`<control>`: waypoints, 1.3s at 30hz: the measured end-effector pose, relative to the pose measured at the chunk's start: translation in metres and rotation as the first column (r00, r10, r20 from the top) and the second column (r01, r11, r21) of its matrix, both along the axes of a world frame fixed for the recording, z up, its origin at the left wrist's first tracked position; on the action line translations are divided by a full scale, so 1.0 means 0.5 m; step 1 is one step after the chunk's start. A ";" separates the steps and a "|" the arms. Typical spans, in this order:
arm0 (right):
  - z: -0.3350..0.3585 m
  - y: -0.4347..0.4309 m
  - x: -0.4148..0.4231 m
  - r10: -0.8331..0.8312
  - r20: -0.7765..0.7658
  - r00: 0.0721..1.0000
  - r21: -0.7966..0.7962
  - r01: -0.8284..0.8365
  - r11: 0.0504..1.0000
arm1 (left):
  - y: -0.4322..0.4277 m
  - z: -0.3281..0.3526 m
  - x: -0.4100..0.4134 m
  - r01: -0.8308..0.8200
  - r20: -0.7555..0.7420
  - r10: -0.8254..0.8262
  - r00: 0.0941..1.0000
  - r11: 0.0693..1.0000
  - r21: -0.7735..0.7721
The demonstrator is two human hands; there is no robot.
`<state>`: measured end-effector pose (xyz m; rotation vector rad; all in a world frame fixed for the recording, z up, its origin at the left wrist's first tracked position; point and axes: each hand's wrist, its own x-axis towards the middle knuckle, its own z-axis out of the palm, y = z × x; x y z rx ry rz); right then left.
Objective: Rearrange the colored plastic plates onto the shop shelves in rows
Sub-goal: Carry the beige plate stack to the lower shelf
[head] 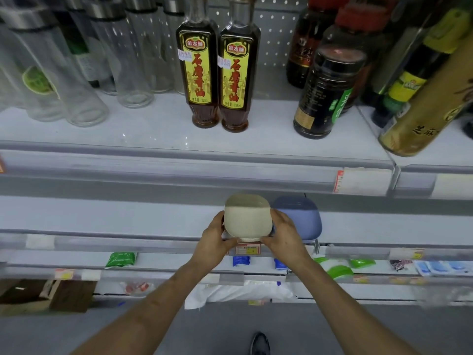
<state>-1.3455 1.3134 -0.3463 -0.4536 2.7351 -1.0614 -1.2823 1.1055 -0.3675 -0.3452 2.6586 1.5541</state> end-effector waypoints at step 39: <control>0.072 -0.329 0.123 0.611 0.036 0.790 -0.037 -0.610 0.791 | -0.201 0.108 0.350 -0.541 -0.142 0.522 0.841 0.819 -0.192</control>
